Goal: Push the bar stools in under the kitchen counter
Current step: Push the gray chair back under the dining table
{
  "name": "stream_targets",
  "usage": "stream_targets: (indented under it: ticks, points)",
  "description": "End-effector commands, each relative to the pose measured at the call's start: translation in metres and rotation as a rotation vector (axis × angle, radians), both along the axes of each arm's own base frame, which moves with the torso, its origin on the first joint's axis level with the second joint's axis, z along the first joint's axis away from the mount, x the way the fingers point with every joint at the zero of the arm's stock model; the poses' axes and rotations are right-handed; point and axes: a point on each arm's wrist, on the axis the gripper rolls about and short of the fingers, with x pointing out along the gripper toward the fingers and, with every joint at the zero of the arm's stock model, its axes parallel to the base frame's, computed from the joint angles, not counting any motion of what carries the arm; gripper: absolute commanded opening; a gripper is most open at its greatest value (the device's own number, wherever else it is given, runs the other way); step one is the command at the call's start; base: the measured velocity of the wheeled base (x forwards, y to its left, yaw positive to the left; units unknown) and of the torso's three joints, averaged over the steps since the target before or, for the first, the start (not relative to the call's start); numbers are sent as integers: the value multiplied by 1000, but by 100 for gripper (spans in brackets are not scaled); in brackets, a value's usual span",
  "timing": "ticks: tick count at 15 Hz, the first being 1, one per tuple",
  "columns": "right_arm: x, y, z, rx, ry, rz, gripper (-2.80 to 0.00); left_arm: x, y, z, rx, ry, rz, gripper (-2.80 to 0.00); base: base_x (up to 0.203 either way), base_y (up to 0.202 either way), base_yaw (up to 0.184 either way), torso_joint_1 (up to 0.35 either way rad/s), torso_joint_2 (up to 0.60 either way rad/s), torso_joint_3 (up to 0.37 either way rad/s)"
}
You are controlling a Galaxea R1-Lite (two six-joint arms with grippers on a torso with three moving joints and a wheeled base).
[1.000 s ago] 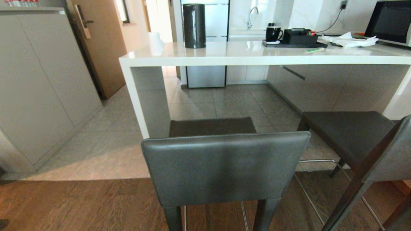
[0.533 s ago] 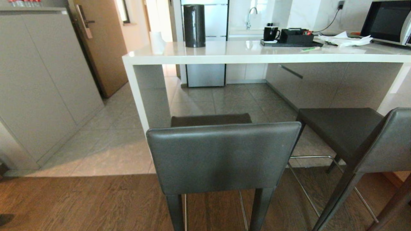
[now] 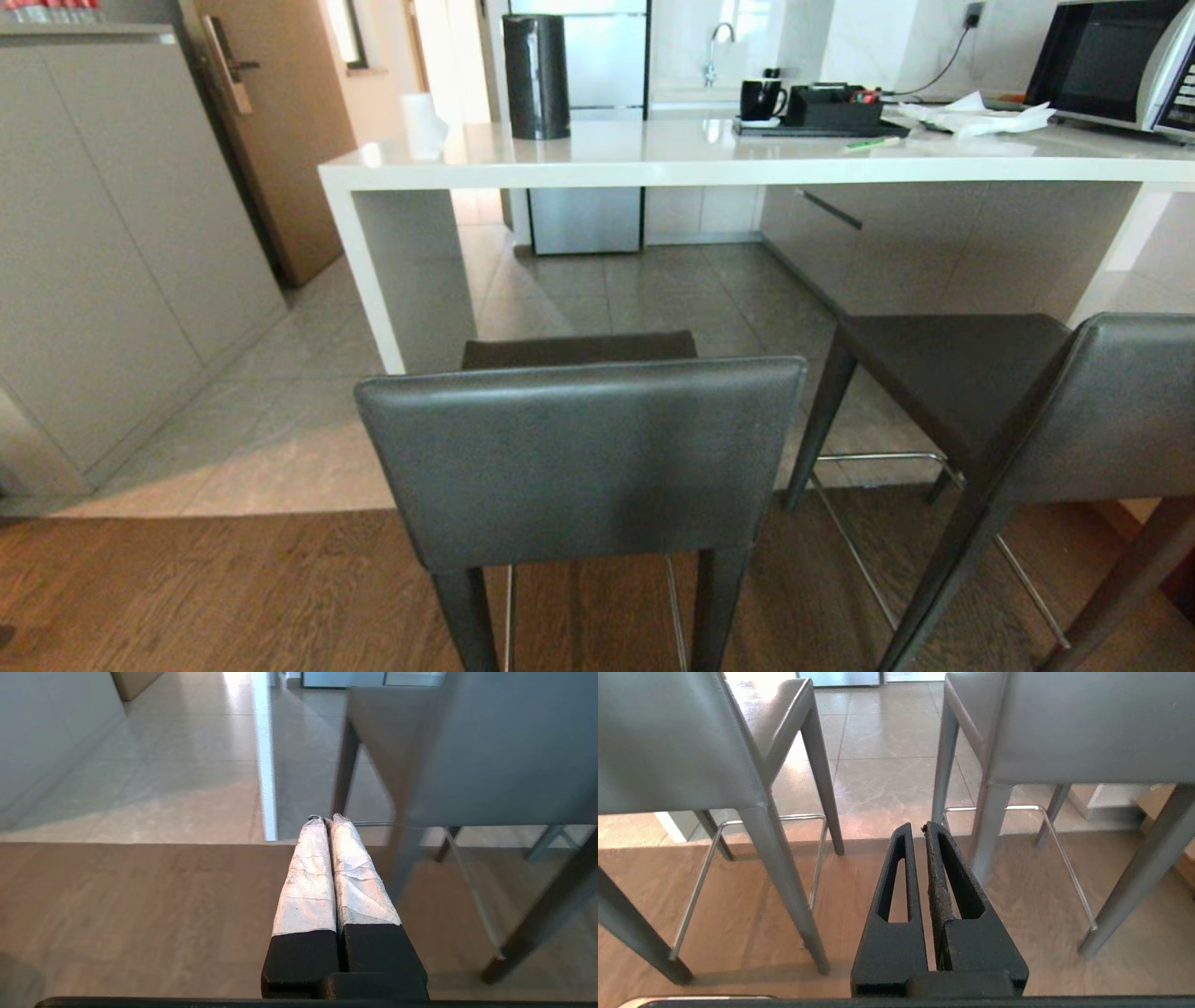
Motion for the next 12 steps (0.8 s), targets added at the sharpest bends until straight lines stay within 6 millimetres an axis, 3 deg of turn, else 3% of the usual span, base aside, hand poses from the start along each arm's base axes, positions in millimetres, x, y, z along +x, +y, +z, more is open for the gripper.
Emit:
stream_targets:
  ticks: [1, 12]
  points:
    - [0, 0, 0, -1, 2, 1, -280, 0, 0, -1, -1, 4, 0, -280, 0, -194, 3, -2, 0, 2]
    - [0, 0, 0, -1, 2, 1, -280, 0, 0, -1, -1, 4, 0, -280, 0, -195, 2, 2, 1, 3]
